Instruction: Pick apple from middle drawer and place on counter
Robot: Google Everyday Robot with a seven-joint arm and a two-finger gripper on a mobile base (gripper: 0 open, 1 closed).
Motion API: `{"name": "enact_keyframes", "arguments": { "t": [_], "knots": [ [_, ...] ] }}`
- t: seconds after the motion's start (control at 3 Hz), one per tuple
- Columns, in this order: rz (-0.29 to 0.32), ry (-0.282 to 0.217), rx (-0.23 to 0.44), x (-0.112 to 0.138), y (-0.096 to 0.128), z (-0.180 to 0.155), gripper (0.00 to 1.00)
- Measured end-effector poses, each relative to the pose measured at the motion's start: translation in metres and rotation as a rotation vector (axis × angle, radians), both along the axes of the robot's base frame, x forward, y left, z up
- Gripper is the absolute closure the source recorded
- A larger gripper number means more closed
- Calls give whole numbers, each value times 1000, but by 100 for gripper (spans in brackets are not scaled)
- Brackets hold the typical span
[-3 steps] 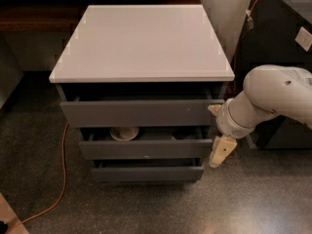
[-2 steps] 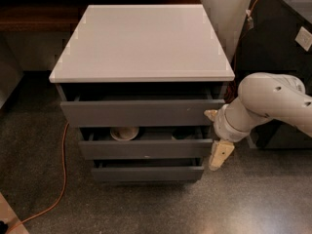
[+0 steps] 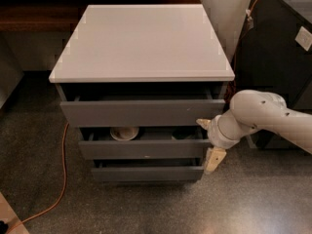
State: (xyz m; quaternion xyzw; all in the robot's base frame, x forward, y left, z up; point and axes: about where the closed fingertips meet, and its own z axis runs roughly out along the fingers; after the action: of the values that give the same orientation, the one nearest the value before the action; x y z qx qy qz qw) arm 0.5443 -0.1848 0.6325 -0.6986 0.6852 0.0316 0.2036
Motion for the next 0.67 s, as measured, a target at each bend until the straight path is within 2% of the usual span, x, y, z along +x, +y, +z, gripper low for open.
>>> {"name": "enact_keyframes", "arguments": {
  "t": [0.33, 0.67],
  "knots": [
    [20, -38, 13, 11, 4, -21, 0],
    [22, -31, 11, 11, 7, -28, 0]
  ]
}}
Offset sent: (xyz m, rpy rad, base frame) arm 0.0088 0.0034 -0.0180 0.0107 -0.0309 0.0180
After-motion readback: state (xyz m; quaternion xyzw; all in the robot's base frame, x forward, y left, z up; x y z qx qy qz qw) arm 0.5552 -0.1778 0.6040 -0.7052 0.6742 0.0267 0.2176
